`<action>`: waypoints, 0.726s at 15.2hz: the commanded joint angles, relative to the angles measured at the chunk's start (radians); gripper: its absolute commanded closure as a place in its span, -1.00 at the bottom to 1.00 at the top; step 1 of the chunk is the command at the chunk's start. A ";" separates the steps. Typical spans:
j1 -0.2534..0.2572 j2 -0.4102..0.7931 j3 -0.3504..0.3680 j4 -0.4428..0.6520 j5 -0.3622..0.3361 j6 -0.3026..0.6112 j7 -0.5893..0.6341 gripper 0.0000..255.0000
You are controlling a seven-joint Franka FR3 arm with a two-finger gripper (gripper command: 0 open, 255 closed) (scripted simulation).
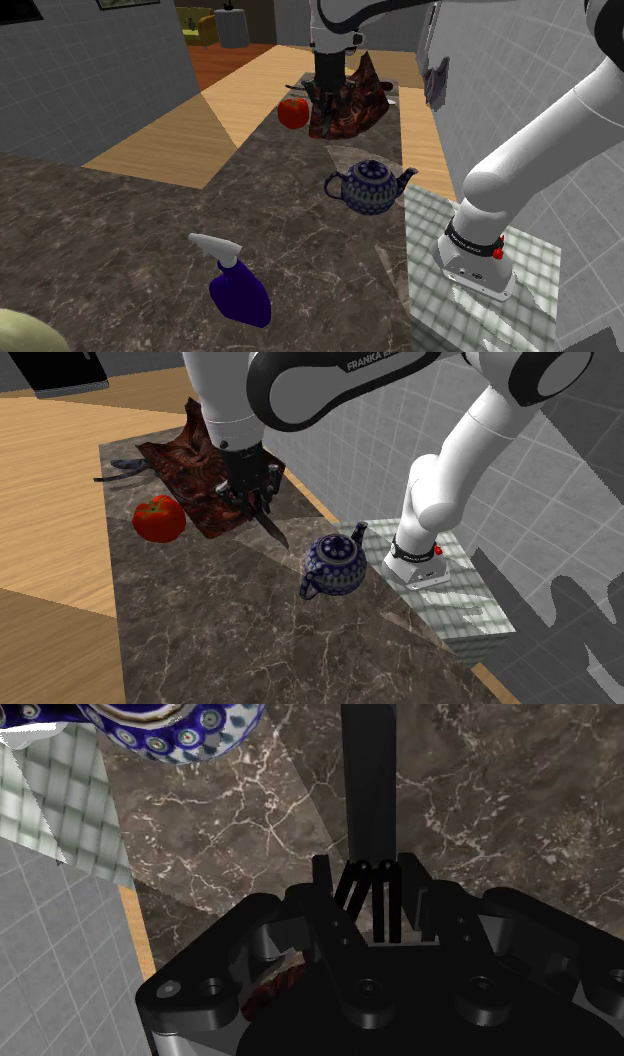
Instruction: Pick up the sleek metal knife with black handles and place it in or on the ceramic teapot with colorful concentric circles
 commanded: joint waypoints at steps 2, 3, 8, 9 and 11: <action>-0.001 -0.003 -0.003 0.040 -0.001 -0.043 0.000 1.00; -0.001 -0.003 -0.003 0.041 -0.001 -0.044 0.000 1.00; 0.044 -0.198 -0.014 -0.106 0.063 -0.084 0.001 1.00; 0.055 -0.236 -0.016 -0.132 0.075 -0.096 0.004 1.00; 0.078 -0.312 -0.019 -0.180 0.097 -0.123 0.011 1.00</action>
